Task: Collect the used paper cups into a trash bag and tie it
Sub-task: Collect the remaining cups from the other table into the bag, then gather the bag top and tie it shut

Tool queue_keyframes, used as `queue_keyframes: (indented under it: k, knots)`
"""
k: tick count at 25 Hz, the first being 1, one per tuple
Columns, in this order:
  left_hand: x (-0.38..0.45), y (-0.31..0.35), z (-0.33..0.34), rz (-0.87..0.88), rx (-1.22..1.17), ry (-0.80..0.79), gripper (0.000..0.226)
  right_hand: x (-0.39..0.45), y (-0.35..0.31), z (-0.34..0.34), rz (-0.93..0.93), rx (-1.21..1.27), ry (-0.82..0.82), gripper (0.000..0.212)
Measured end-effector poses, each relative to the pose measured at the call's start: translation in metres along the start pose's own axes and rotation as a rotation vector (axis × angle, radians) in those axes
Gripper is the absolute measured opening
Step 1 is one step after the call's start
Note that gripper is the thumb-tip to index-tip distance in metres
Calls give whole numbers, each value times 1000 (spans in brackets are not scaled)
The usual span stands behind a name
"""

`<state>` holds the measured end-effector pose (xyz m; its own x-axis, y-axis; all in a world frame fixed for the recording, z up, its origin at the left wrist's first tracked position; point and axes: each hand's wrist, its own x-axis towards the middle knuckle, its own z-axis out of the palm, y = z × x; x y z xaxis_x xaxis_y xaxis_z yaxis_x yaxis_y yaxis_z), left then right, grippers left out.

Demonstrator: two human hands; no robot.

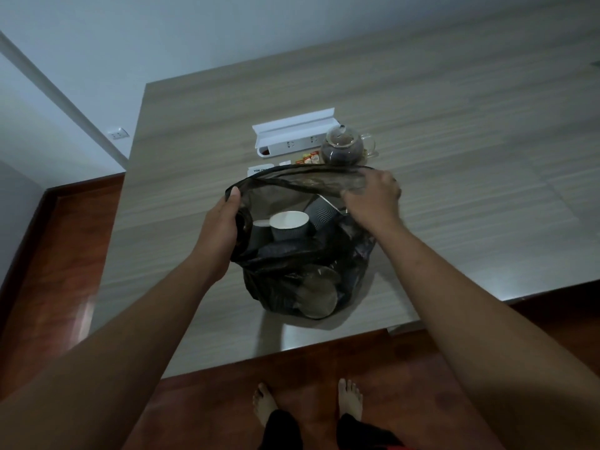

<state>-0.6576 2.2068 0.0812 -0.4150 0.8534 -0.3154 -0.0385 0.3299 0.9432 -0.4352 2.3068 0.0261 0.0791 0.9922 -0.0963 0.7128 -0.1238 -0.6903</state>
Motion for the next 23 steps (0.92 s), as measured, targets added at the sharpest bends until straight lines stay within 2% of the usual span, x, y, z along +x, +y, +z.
queue_keyframes:
  k: [2,4,5,6,7,8,9,10,14,17,21,23]
  knots:
    - [1,-2,-2,-9,-13,-7,29,6,16,-7,182,-159,15,88]
    - [3,-4,-3,-16,-24,-17,30,11,29,-8,372,-167,-48,102]
    - [4,-5,-4,-14,-19,-23,30,14,35,-9,446,-135,-68,99]
    - [5,-5,-4,-13,-10,-27,30,18,42,-10,504,-61,-92,84]
    - [5,-5,-5,-11,-1,-27,30,21,46,-12,525,39,-116,58]
    - [5,-4,-6,-14,-2,-26,29,22,51,-14,513,123,-124,31]
    - [5,-4,-9,-14,-8,-26,28,23,57,-17,478,154,-118,15]
    - [5,-3,-12,-11,-20,-32,26,24,61,-21,424,141,-118,10]
    - [14,-6,-41,43,130,-20,7,26,57,-59,293,180,-151,14]
    - [23,-4,-66,44,323,60,13,26,57,-86,277,139,-208,19]
    - [32,-5,-92,103,732,138,11,24,61,-99,294,78,-246,15]
    - [31,0,-97,143,803,165,5,24,61,-105,274,77,-232,12]
